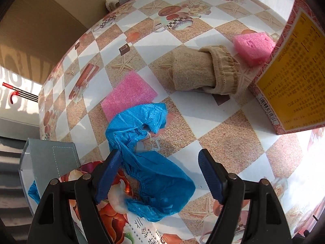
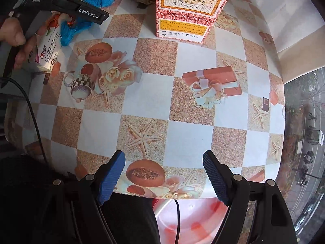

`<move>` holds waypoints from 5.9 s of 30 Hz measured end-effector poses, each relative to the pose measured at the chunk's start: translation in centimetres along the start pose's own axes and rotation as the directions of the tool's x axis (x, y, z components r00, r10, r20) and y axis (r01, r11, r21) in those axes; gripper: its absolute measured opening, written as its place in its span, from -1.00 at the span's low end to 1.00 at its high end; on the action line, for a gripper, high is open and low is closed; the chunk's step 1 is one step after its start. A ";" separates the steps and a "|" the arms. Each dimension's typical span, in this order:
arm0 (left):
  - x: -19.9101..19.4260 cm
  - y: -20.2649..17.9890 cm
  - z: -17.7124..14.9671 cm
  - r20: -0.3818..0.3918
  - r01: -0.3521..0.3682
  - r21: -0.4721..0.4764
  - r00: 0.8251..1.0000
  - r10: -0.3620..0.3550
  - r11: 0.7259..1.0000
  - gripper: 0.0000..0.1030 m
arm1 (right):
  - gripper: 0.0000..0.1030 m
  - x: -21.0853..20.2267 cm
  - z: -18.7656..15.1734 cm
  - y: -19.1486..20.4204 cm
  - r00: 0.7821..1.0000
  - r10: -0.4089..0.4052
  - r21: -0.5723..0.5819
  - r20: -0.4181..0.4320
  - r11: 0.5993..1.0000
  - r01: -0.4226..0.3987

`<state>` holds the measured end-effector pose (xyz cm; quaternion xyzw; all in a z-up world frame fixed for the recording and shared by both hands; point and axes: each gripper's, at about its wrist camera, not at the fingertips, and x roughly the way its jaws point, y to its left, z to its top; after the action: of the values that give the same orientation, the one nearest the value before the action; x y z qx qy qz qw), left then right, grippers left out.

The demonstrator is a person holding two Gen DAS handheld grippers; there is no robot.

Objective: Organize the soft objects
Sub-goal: 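Grasp the blue cloth with the left gripper while right gripper approaches beige knit item, then grasp the beige knit item with the right gripper and lift it, then carry the blue cloth and beige knit item over the white box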

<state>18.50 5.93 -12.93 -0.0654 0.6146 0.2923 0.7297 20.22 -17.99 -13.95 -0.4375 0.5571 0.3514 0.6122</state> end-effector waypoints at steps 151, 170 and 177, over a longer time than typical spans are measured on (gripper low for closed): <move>-10.9 -5.6 -9.6 -0.050 0.385 0.118 0.923 -0.381 0.915 -0.72 | -0.55 -5.3 0.8 -6.7 0.944 0.258 0.323 0.208 0.892 -0.315; -14.7 5.2 0.2 0.090 0.239 -0.170 0.970 -0.226 0.956 -0.72 | -0.54 -19.6 13.8 -6.5 0.863 0.151 0.246 0.482 0.922 -0.299; -11.9 8.2 -5.9 -0.005 0.215 -0.298 0.974 -0.227 0.930 -0.72 | -0.54 -17.0 14.5 1.7 0.885 0.288 0.125 0.366 0.927 -0.354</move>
<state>8.40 5.86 -1.08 -0.2482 0.5669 0.2954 0.7278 21.80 -2.97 2.59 -0.2115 0.5380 0.4644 0.6710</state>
